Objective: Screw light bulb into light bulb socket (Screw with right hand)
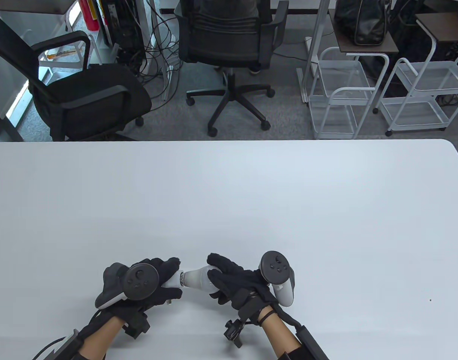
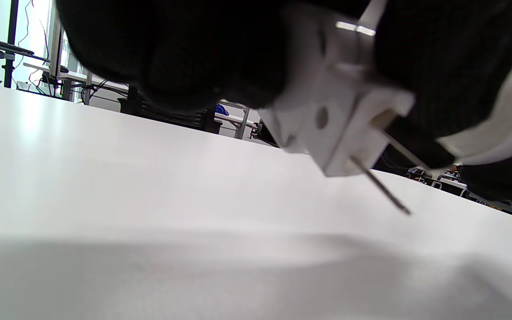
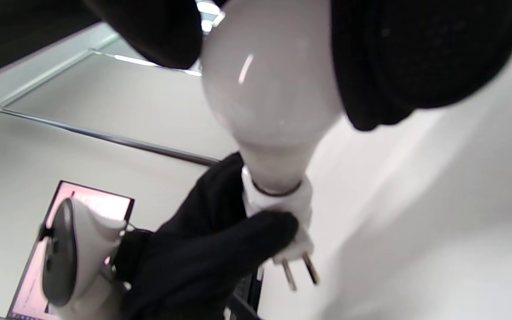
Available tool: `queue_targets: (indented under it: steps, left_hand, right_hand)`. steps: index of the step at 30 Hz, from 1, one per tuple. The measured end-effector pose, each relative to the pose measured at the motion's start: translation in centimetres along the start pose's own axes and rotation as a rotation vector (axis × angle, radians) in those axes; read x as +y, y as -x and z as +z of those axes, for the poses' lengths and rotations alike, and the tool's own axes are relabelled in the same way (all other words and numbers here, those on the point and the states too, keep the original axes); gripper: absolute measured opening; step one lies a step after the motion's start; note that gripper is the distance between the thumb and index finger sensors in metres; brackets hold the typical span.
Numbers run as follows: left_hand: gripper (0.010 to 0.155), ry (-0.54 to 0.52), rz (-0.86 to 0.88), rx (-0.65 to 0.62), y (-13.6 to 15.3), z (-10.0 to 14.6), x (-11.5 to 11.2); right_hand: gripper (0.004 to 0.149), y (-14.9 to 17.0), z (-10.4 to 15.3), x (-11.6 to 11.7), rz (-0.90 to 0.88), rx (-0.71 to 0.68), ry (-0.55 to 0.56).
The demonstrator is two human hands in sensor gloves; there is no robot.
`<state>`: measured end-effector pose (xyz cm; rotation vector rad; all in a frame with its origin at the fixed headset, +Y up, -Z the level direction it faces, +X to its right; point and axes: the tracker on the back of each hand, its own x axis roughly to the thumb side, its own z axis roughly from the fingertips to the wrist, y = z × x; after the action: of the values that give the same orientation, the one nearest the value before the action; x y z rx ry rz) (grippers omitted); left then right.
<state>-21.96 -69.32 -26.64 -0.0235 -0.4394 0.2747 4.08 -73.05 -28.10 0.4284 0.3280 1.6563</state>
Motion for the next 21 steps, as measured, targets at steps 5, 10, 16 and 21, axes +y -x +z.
queue_targets:
  steps: [5, 10, 16, 21]
  left_hand:
    - [0.076, 0.007, 0.004, -0.007, -0.19, -0.04, -0.10]
    - [0.076, 0.007, -0.009, -0.006, -0.22, -0.06, -0.12]
    - [0.076, 0.002, -0.041, -0.011, -0.36, -0.03, -0.09]
    - [0.076, 0.006, -0.031, -0.017, -0.47, -0.09, -0.15]
  right_hand:
    - [0.051, 0.18, -0.03, -0.27, 0.001, 0.029, 0.057]
    - [0.052, 0.22, -0.09, -0.27, 0.000, 0.021, 0.042]
    - [0.059, 0.13, -0.34, 0.04, 0.000, 0.036, -0.039]
    - [0.051, 0.53, -0.17, -0.13, -0.034, 0.064, 0.013]
